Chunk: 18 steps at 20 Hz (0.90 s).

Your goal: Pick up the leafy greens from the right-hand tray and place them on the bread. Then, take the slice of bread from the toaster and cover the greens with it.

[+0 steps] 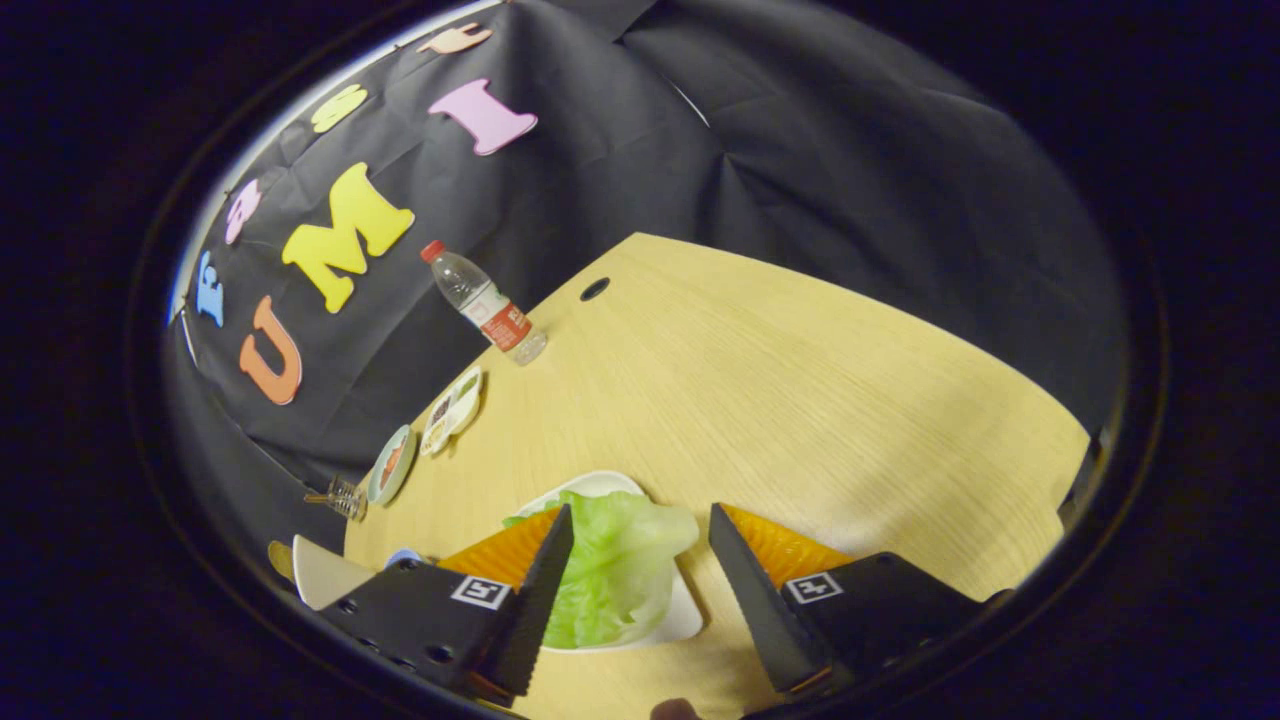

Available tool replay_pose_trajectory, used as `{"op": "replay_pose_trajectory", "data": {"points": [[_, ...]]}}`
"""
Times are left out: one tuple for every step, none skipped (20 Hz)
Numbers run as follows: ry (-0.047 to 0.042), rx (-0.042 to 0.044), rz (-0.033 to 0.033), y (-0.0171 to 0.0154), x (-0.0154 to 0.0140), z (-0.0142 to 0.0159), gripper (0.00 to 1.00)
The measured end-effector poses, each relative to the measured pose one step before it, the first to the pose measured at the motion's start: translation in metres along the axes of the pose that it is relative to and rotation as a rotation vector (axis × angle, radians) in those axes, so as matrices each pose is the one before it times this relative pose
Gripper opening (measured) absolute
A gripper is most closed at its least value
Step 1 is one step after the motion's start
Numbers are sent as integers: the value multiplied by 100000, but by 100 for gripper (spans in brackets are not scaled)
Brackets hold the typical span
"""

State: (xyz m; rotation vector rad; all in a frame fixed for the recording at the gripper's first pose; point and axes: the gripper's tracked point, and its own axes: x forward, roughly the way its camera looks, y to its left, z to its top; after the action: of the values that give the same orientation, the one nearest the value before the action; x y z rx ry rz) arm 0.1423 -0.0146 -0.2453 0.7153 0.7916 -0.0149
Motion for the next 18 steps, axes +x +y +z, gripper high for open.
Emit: {"op": "replay_pose_trajectory", "data": {"points": [[-11, 203, -1146, -215, 122, 33, 72], [80, 158, -1828, -402, 139, 44, 61], [-76, 153, -1642, -400, 177, 90, 50], [-32, 808, 4, -184, -61, 186, 38], [-161, 1080, 468, 45, -87, 95, 27], [-179, 873, 988, 120, 23, 244, 16], [188, 33, 330, 45, 62, 13, 10], [317, -1148, 607, -31, -164, -96, 1], [-192, -309, 422, -65, -226, -44, 0], [-367, 663, 1821, 358, -383, 246, 0], [-764, 25, 1609, 521, -360, 70, 0], [-1195, 43, 1375, 441, -475, 184, 0], [-1308, -10, 1277, 677, -437, 315, 0], [-1127, -865, 1833, 934, -488, 394, 0], [-1448, -1193, 747, 638, -416, 410, 0], [-1285, -900, 1142, 733, -322, 552, 0], [-780, -109, 2212, 1136, -482, 355, 0], [-573, 257, 2746, 1223, -515, 204, 0]]}}
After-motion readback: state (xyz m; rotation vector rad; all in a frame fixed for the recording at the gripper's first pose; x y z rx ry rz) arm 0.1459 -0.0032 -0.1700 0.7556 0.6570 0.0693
